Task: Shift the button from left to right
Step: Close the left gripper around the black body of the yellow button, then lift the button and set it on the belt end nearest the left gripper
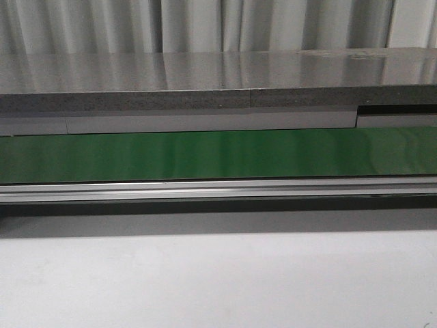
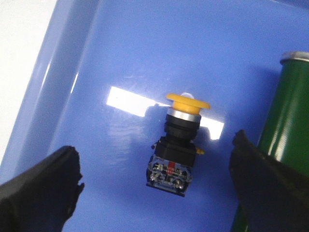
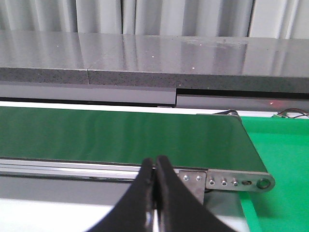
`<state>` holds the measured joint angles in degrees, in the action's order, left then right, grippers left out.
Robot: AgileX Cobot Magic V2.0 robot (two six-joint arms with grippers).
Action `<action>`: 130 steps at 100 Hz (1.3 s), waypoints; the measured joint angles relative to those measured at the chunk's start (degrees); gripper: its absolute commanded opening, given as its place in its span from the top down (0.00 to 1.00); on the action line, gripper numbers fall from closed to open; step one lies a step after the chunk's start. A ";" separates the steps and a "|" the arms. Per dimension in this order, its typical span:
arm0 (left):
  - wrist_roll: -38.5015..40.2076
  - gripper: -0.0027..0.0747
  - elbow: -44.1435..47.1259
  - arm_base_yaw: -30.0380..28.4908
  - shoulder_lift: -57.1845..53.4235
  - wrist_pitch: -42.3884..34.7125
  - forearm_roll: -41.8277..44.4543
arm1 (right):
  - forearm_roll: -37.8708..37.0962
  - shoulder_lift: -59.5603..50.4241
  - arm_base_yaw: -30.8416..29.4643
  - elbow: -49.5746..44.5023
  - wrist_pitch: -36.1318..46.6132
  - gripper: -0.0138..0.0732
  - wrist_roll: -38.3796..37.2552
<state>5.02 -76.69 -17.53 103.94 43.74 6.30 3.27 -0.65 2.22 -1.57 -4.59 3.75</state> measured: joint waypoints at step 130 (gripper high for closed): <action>-0.12 0.59 -0.82 -0.18 12.28 -3.37 0.01 | 0.00 0.00 0.00 0.00 0.00 0.92 0.00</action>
<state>4.89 -77.50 -17.71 116.22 40.38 6.31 3.27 -0.65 2.22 -1.57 -4.59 3.75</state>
